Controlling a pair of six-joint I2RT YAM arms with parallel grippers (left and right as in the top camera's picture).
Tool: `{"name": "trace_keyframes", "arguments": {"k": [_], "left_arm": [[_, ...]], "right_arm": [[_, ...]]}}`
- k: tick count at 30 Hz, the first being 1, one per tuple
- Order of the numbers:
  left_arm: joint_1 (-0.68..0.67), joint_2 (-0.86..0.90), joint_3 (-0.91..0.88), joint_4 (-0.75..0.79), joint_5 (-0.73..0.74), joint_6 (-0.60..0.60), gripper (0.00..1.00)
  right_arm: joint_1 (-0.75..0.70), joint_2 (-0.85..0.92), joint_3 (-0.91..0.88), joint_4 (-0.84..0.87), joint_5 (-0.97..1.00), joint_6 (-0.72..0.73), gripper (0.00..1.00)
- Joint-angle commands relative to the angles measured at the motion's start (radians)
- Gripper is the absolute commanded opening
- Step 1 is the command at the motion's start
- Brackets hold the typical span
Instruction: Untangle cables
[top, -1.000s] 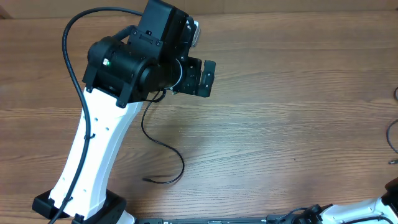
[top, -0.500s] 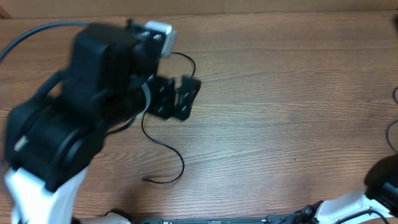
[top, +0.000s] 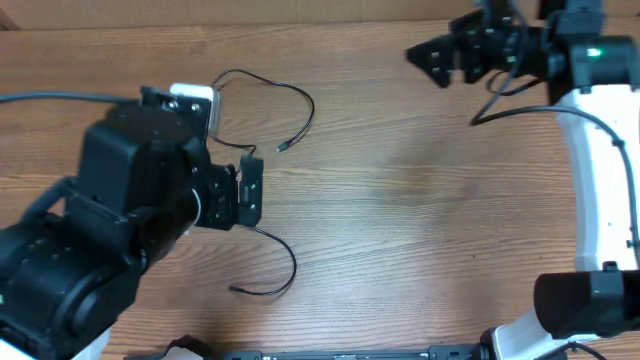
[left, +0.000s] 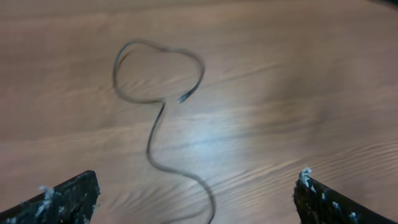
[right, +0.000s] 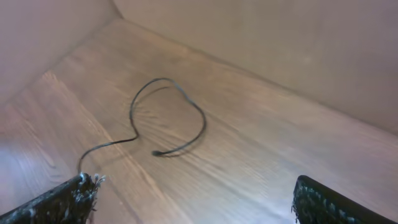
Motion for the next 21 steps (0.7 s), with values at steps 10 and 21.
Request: {"name": "trace_keyframes", "arguments": {"k": [10, 21], "left_arm": [[-0.002, -0.302, -0.790, 0.363, -0.075, -0.070, 0.99], [0.026, -0.167, -1.071, 0.806, -0.202, -0.035, 1.00]], "right_arm": [[0.134, -0.048, 0.003, -0.142, 0.071, 0.116, 1.00], [0.189, -0.164, 0.003, -0.271, 0.063, 0.115, 1.00]]}}
